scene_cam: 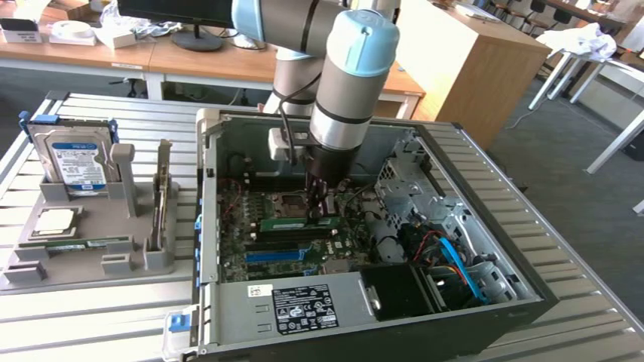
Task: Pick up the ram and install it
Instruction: 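Insert the ram into the slot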
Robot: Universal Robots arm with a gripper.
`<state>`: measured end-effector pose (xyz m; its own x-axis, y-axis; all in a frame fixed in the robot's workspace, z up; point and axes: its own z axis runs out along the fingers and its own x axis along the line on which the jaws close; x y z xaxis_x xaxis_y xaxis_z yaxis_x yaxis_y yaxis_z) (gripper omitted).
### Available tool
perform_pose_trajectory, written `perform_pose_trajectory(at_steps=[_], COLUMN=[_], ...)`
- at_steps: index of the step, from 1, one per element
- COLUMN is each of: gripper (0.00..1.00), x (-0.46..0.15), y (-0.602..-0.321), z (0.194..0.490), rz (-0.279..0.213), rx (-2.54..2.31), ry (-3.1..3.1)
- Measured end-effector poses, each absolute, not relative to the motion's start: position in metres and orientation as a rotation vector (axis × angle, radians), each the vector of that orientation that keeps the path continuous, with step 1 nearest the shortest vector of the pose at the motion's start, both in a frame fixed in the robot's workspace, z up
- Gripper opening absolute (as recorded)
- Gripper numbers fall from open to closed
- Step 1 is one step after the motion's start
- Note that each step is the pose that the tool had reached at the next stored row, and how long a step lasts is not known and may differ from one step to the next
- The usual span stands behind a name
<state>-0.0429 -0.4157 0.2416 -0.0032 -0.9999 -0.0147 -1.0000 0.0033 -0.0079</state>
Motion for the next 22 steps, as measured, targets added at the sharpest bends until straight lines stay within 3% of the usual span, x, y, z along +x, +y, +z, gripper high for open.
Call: perform_pose_trajectory(at_steps=[22], gripper=[0.12], x=[-0.0426], y=[-0.4157], z=[0.2369], rz=[0.023], rx=[-2.213], ry=[2.221])
